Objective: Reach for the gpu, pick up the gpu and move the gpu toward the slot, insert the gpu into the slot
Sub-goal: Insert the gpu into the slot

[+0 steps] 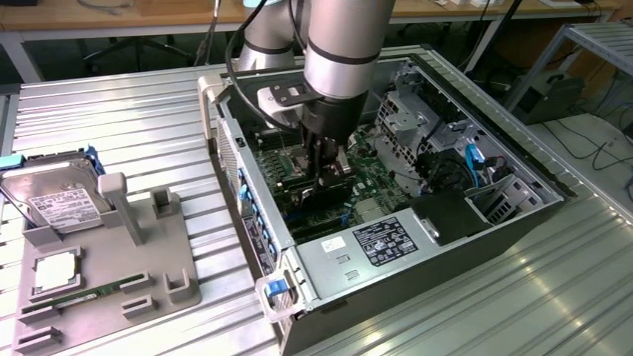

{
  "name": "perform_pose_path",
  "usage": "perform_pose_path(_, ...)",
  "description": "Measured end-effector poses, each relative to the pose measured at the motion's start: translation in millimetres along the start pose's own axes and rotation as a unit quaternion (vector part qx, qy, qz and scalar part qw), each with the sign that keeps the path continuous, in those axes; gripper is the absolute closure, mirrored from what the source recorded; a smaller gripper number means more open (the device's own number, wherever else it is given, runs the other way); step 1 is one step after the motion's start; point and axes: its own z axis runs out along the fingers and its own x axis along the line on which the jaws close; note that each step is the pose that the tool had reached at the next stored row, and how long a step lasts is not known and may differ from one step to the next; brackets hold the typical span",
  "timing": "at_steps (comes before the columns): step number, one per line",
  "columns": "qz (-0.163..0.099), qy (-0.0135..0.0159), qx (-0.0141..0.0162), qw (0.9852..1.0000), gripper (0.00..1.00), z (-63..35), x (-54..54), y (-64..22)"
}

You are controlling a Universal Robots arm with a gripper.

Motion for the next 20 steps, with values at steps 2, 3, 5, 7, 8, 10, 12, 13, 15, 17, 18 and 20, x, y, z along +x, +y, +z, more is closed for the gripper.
perform_pose_path(2, 0.000, 0.0000, 0.0002, 1.0000, 0.65, -2.3, 0.0, -0.1)
perform_pose_path(3, 0.000, -0.0001, 0.0002, 1.0000, 0.65, -2.2, 0.0, -0.1)
perform_pose_path(5, 0.000, -0.0001, 0.0002, 1.0000, 0.67, -2.2, 0.0, -0.1)
perform_pose_path(7, 0.000, 0.0000, 0.0002, 1.0000, 0.73, -2.3, 0.0, -0.1)
perform_pose_path(8, 0.000, 0.0000, 0.0002, 1.0000, 0.80, -2.3, 0.0, -0.1)
perform_pose_path(10, 0.000, 0.0000, 0.0002, 1.0000, 0.89, -2.3, 0.0, -0.1)
perform_pose_path(12, 0.000, 0.0000, 0.0002, 1.0000, 0.89, -2.3, 0.0, -0.1)
perform_pose_path(13, 0.000, 0.0000, 0.0002, 1.0000, 0.89, -2.3, 0.0, -0.1)
perform_pose_path(15, 0.000, 0.0000, 0.0002, 1.0000, 0.89, -2.3, 0.0, -0.1)
perform_pose_path(17, 0.000, 0.0000, 0.0002, 1.0000, 0.89, -2.3, 0.0, -0.1)
perform_pose_path(18, 0.000, 0.0000, 0.0002, 1.0000, 0.89, -2.3, 0.0, -0.1)
perform_pose_path(20, 0.000, 0.0000, 0.0002, 1.0000, 0.89, -2.3, 0.0, -0.1)
